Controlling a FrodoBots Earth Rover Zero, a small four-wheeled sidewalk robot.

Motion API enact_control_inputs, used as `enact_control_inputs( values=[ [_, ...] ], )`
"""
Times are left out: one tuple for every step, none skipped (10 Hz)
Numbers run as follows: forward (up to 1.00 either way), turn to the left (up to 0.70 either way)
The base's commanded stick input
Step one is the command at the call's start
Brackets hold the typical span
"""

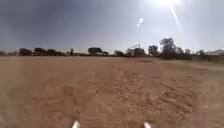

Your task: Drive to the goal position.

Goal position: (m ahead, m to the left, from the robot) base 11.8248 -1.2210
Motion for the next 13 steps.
enact_control_inputs(
  values=[
    [0.70,0.00],
    [0.70,0.00],
    [0.70,0.00],
    [0.70,0.00],
    [0.70,0.00],
    [0.70,0.00],
    [0.70,0.00],
    [0.70,0.00],
    [0.70,0.00],
    [0.70,0.00],
    [0.70,0.00],
    [0.70,0.00],
    [0.70,0.00]
  ],
)
